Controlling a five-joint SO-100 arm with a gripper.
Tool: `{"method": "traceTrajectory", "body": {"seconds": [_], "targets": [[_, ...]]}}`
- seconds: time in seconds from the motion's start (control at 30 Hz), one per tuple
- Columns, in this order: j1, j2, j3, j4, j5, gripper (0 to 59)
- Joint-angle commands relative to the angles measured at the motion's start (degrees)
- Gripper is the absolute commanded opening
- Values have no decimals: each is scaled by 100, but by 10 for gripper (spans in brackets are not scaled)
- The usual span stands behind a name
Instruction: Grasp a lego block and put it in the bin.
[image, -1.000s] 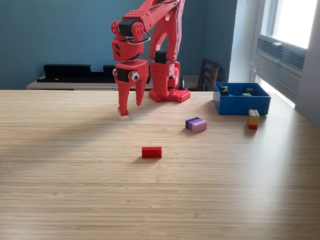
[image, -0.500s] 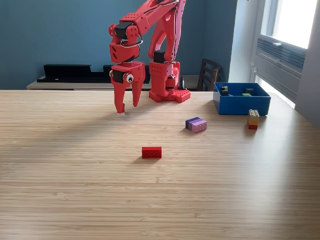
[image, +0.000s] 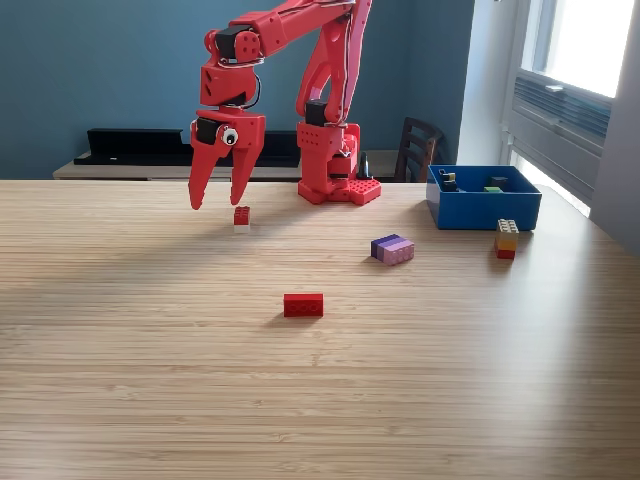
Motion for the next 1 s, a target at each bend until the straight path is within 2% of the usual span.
{"method": "traceTrajectory", "body": {"seconds": [0.03, 0.5, 0.57, 0.8, 1.0], "targets": [[18, 290, 149, -26, -9, 272], [18, 255, 536, 9, -35, 276], [-26, 246, 352, 105, 0, 281], [-167, 229, -932, 1151, 246, 282], [-202, 229, -870, 1345, 299, 270]]}}
